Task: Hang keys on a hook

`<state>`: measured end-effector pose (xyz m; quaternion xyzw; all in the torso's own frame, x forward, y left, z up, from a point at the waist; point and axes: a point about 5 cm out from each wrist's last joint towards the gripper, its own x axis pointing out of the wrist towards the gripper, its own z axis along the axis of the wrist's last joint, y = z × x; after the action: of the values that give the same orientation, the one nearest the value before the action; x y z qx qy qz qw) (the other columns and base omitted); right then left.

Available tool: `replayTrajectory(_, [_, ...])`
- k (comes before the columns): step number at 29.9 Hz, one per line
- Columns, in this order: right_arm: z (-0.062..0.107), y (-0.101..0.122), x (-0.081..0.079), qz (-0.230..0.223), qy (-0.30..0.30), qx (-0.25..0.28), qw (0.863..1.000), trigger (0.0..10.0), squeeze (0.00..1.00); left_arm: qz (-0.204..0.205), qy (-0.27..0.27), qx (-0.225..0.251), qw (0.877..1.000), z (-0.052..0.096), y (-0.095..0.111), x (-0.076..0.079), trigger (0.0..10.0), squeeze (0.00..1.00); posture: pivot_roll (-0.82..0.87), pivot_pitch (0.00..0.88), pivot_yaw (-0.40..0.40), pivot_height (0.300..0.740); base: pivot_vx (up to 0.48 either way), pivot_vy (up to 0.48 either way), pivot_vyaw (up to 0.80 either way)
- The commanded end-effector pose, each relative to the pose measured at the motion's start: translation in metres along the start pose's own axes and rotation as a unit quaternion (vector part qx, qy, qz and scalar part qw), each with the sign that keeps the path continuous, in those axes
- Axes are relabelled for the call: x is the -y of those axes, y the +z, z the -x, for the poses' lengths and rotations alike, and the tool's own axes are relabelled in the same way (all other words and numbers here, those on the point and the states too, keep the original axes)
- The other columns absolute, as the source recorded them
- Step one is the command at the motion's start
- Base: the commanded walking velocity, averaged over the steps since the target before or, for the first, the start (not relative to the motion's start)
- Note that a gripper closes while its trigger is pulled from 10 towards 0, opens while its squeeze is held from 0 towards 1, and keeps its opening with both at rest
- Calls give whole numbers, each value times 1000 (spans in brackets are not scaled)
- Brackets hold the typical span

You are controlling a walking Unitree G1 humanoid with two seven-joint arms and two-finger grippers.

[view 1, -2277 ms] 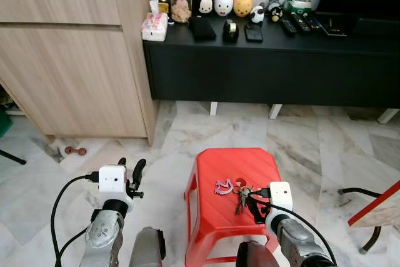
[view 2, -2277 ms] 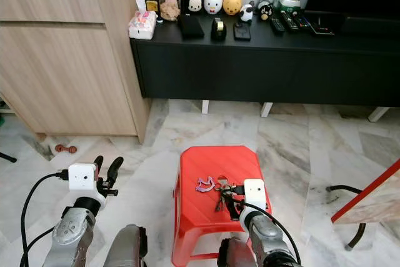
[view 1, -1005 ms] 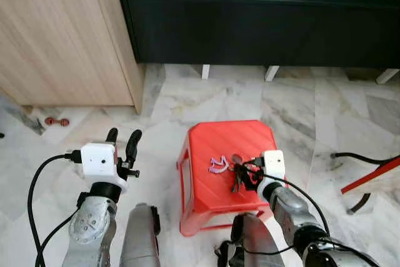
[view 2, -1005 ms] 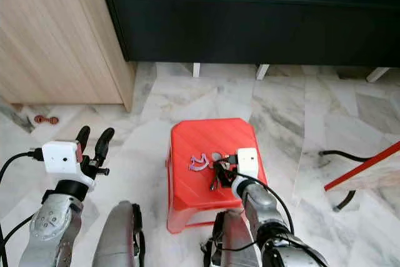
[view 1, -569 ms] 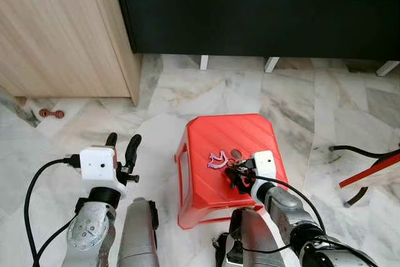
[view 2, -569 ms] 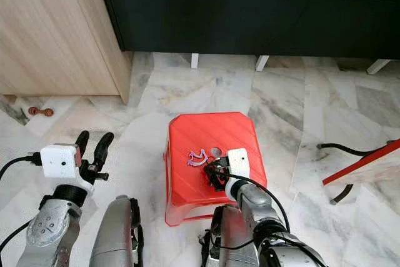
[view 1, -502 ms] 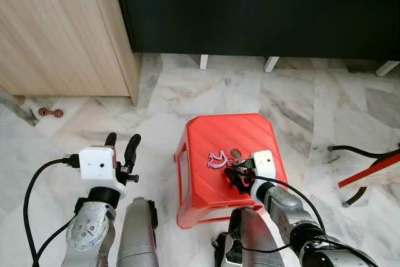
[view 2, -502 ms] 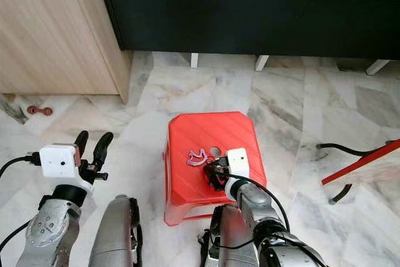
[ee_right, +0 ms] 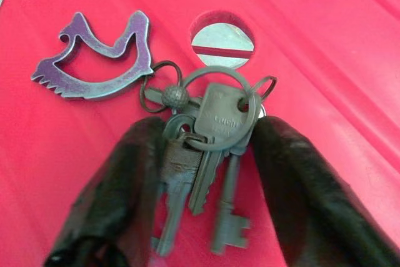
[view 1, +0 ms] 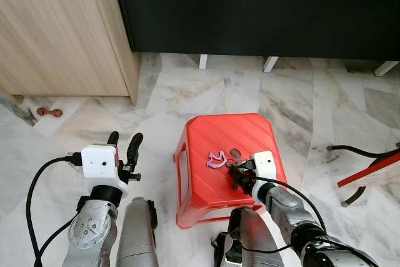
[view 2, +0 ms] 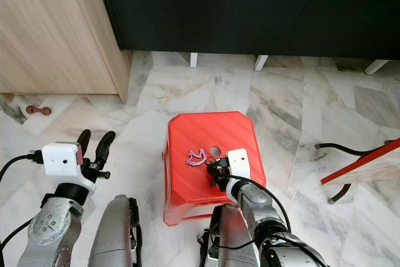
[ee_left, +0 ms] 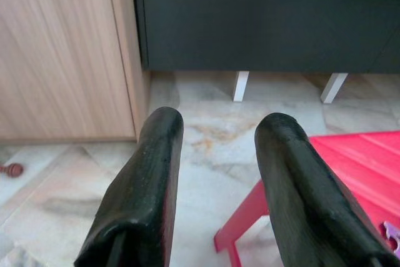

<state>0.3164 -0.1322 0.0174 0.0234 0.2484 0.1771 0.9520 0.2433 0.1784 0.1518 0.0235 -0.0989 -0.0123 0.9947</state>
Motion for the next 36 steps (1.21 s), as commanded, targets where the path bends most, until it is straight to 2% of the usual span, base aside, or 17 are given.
replayTrajectory(1, [6, -21, 3, -13, -8, -37, 999, 0, 0, 6, -5, -23, 1000, 2, -8, 2, 10000, 0, 223, 317, -139, 608, 0, 0, 0])
replayTrajectory(6, [6, -20, 5, -15, -15, -35, 999, 0, 0, 6, -7, -21, 1000, -2, -9, 2, 10000, 0, 221, 308, -136, 608, 0, 0, 0])
replayTrajectory(20, [7, -13, 11, -27, -33, -9, 999, 0, 0, 3, -11, -7, 1000, -24, -11, 3, 10000, 0, 201, 215, -131, 608, 0, 0, 0])
replayTrajectory(29, [12, 4, 27, -50, -77, 69, 993, 0, 0, 1, -5, 13, 1000, -40, -10, 0, 10000, 0, 187, 146, -130, 608, 0, 0, 0])
replayTrajectory(31, [16, 10, 35, -60, -103, 106, 987, 0, 0, 3, -5, 18, 1000, -45, -11, 1, 10000, 0, 183, 131, -127, 608, 0, 0, 0])
replayTrajectory(36, [22, 17, 43, -68, -130, 148, 978, 0, 0, 2, -4, 20, 1000, -50, -14, 1, 10000, 0, 173, 100, -123, 608, 0, 0, 0])
